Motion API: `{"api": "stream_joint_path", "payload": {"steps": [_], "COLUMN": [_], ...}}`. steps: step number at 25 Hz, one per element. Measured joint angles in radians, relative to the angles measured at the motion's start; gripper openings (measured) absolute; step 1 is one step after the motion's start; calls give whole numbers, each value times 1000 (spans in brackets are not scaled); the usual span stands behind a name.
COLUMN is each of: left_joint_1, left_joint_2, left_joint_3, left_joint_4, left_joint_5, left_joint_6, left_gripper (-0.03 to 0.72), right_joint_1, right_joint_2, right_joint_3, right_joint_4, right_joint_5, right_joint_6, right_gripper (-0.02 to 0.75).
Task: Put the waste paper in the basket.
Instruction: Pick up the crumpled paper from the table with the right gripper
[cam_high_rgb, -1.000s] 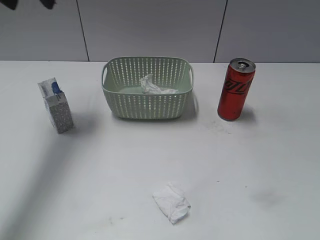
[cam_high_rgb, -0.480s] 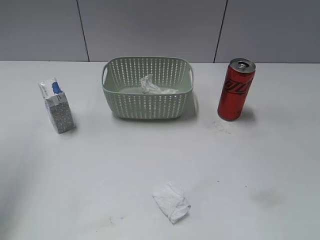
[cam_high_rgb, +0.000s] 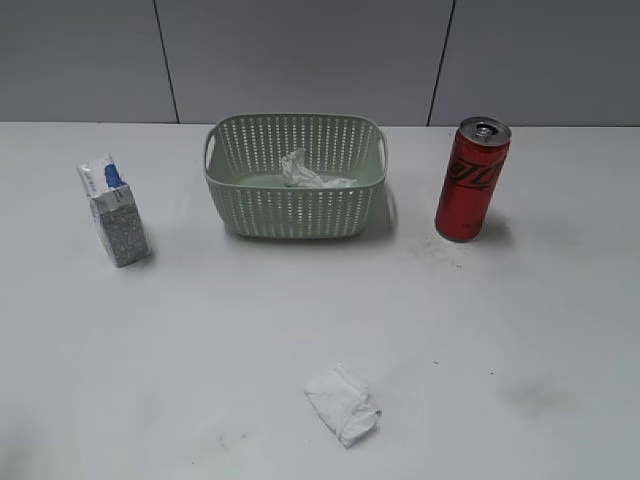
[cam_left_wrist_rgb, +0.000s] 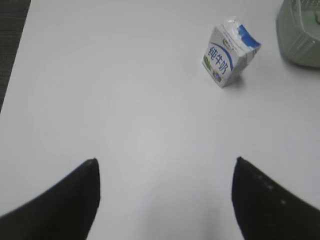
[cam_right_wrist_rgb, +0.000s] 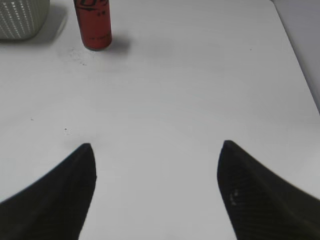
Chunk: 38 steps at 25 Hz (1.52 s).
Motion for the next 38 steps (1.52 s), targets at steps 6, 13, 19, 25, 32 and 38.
{"api": "stream_joint_path", "payload": {"steps": [6, 13, 19, 25, 32, 38], "left_joint_1": [0, 0, 0, 0, -55, -93], "left_joint_2": [-259, -503, -631, -711, -743, -743], "left_joint_3": [219, 339, 346, 363, 367, 375], "left_joint_4": [-4, -46, -47, -36, -35, -35], "left_joint_5": [-69, -134, -144, -72, -60, -57], "left_joint_6": [1, 0, 0, -11, -16, -16], "left_gripper": [595, 593, 592, 592, 592, 592], "right_joint_1": [0, 0, 0, 0, 0, 38], "right_joint_2": [122, 238, 244, 283, 413, 506], "right_joint_3": [0, -1, -3, -14, -19, -25], "right_joint_4": [0, 1, 17, 34, 164, 208], "right_joint_5": [-5, -7, -12, -33, -118, -130], "right_joint_6": [-2, -6, -8, -20, -67, -88], "right_gripper": [572, 572, 572, 572, 572, 572]}}
